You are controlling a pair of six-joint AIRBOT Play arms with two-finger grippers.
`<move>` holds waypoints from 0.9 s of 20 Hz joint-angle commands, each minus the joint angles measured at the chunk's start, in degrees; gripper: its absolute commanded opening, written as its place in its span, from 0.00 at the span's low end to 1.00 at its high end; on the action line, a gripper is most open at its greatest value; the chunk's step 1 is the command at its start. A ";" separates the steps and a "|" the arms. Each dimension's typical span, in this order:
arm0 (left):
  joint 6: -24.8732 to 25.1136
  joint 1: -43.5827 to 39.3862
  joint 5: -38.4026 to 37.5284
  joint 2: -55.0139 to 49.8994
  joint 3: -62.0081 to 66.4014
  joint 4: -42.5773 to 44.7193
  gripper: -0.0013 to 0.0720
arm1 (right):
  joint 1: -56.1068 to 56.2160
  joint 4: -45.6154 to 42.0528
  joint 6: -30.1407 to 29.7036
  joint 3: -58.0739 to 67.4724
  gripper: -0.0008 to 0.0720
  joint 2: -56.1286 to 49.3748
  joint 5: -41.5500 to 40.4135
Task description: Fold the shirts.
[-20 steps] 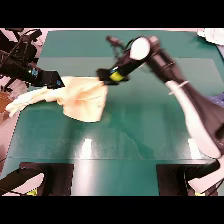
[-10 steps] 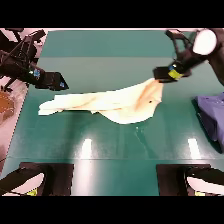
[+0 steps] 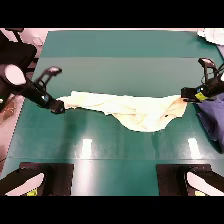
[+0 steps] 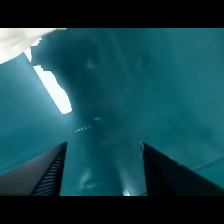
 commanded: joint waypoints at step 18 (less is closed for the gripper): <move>62.49 0.00 32.87 -6.34 -10.16 -2.62 1.00 | 2.14 4.52 -5.38 -4.07 0.04 -3.26 -3.34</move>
